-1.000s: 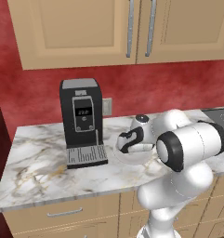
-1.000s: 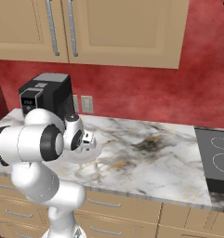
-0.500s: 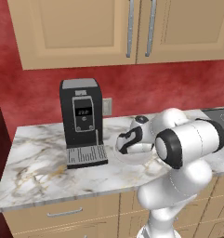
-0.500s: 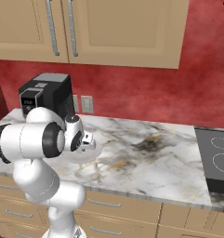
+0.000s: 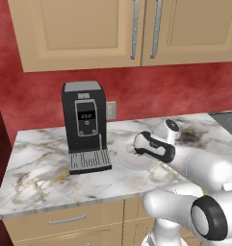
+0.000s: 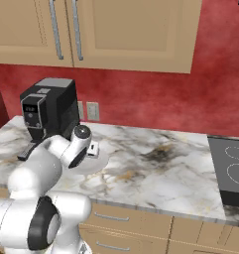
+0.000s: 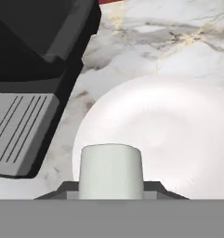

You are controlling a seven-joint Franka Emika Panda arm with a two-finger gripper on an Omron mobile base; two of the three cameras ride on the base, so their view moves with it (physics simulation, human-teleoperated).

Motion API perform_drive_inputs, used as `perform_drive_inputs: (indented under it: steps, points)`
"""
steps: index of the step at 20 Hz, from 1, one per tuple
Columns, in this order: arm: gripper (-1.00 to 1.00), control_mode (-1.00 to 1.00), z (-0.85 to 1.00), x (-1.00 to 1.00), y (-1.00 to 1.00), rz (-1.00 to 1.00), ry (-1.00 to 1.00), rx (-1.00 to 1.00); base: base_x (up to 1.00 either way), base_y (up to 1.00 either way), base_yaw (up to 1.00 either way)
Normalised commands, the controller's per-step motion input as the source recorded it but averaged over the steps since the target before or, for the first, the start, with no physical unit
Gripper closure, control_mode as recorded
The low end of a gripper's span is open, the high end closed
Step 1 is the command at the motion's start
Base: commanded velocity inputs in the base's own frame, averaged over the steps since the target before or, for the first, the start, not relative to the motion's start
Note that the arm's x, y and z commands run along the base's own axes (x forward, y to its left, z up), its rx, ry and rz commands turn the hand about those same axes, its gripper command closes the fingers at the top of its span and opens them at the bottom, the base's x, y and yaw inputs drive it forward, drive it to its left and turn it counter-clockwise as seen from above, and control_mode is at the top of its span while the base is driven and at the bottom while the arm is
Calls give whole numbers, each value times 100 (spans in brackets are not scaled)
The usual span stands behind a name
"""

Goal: Pick up the marshmallow and place it in the cup of hot chocolate on the dining counter.

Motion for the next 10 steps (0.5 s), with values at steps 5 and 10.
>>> perform_drive_inputs:
  steps: [5,10]
  points:
    - [100,-100,86,-12,-4,37,-18,12,0,0,0]
    - [100,-100,42,-17,-40,42,-52,8,0,0,0]
